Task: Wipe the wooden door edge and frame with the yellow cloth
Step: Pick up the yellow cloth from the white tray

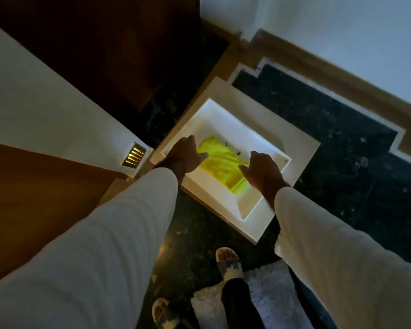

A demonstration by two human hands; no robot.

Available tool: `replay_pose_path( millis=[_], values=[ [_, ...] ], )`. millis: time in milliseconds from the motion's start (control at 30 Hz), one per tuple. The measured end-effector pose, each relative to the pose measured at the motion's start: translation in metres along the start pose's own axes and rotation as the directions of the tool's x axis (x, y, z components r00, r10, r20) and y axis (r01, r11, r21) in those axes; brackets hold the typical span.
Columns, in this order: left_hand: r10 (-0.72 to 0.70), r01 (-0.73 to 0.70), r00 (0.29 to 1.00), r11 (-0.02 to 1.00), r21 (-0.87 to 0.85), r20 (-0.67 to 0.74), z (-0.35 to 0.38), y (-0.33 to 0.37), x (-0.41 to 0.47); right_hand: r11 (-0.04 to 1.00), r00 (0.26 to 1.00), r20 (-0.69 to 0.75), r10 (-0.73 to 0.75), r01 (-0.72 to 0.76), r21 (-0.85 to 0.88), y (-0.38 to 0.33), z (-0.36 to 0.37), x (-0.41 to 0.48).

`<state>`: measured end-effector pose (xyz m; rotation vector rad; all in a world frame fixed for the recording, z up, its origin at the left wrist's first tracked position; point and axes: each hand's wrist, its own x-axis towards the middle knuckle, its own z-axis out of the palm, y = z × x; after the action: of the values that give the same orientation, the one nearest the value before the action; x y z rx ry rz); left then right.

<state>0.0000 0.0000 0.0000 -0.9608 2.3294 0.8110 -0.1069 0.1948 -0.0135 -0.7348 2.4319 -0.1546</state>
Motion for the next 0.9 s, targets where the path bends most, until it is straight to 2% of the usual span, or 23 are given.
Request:
replay_pose_path(
  millis=[167, 300, 400, 500, 633, 767, 900],
  values=[
    [-0.058, 0.055, 0.997, 0.996, -0.064, -0.044, 0.04, 0.006, 0.028, 0.999, 0.999, 0.0, 0.043, -0.043, 0.017, 0.01, 0.036, 0.019],
    [-0.091, 0.081, 0.987, 0.994, -0.074, -0.135, 0.062, 0.009, 0.038, 0.996, 0.998, -0.012, 0.066, -0.066, 0.064, 0.013, 0.049, 0.031],
    [-0.109, 0.088, 0.985, 0.984, -0.153, -0.132, 0.062, 0.006, 0.042, 0.984, 0.993, 0.035, 0.115, -0.119, 0.133, 0.013, 0.045, 0.041],
    [-0.145, 0.098, 0.981, 0.943, -0.319, -0.129, 0.048, 0.003, 0.033, 0.97, 0.99, 0.081, 0.118, -0.133, 0.205, 0.007, 0.024, 0.041],
    [-0.125, 0.015, 0.972, 0.876, -0.482, -0.198, -0.005, 0.004, 0.005, 0.946, 0.997, 0.042, 0.062, -0.072, 0.316, -0.017, -0.02, 0.025],
    [-0.044, -0.11, 0.952, 0.874, -0.473, -0.304, -0.078, 0.009, -0.033, 0.916, 0.999, -0.045, -0.003, 0.021, 0.401, -0.051, -0.073, 0.008],
    [-0.002, -0.215, 0.9, 0.868, -0.448, -0.435, -0.159, 0.014, -0.088, 0.924, 0.982, -0.118, -0.145, 0.177, 0.34, -0.097, -0.143, -0.024]
  ],
)
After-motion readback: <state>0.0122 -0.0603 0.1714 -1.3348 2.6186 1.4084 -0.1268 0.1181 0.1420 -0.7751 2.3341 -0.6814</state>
